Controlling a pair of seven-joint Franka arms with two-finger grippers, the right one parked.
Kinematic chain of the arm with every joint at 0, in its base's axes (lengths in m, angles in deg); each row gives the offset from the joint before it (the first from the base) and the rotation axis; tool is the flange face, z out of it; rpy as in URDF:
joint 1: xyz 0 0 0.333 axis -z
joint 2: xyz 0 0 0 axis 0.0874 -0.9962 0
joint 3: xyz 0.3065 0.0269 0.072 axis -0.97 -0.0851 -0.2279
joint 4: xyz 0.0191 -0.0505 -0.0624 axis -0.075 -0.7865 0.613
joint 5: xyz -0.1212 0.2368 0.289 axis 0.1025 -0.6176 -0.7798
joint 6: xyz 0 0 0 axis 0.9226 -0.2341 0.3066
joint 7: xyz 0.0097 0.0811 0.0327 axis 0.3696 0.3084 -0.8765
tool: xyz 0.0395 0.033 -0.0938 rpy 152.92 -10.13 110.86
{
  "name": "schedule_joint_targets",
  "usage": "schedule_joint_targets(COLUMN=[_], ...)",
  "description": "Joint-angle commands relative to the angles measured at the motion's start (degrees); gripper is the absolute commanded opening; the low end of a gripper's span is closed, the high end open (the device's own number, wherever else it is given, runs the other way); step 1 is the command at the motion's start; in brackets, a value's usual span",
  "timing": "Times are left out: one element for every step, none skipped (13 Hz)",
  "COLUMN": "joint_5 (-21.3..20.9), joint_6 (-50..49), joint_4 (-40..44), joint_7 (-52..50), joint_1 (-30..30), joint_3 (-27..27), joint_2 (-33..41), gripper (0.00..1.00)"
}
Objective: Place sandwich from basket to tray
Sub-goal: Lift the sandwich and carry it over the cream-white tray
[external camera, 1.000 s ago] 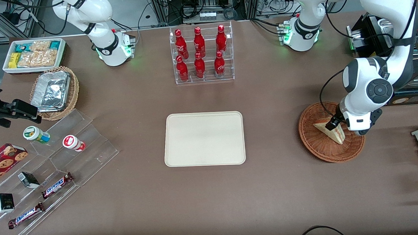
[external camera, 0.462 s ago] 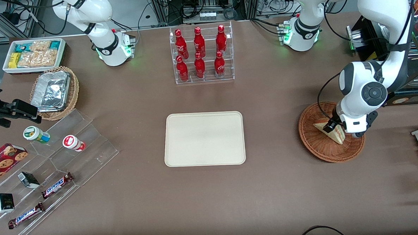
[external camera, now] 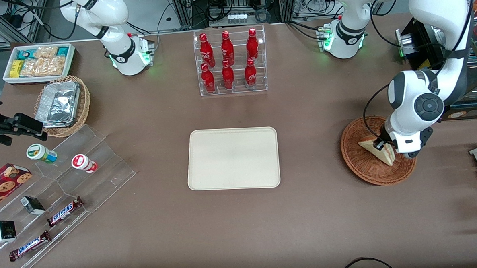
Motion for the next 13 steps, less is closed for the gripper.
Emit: schedule_joint_targets(joint_5=[-1.15,-1.15,-1.15,-1.07,-1.15,-1.15,-1.07,-0.98,-0.54,-0.1,0.08,0.95,2.7], joint_6=[-7.37,-11.76,-15.64,-18.89,-21.45,-23.56,-25.93,-28.31,-30.33,-31.22,-31.23,-31.14,-30.62], joint_4=[5.16,8.14,10.69,13.07,14.75,16.33,18.17,20.63,23.0,24.33,25.74,27.14,28.46], joint_7=[-0.28,0.59,1.3,2.0,2.96,3.41,3.32,2.72,2.62,2.88,3.15,3.41,3.32], joint_1=[1.28,2.51,3.74,5.06,6.55,9.0,11.11,12.79,14.55,15.96,17.27,19.38,21.66], joint_3=[0.41,0.42,0.42,0.42,0.59,0.5,0.5,0.59,0.59,0.68,0.85,1.29,1.47], joint_2=[0.78,0.95,1.39,1.57,1.57,1.57,1.57,1.48,1.31,1.48,1.48,1.31,0.7], gripper=[0.0,0.0,0.0,0.0,0.0,0.0,0.0,0.0,0.0,0.0,0.0,0.0,0.0])
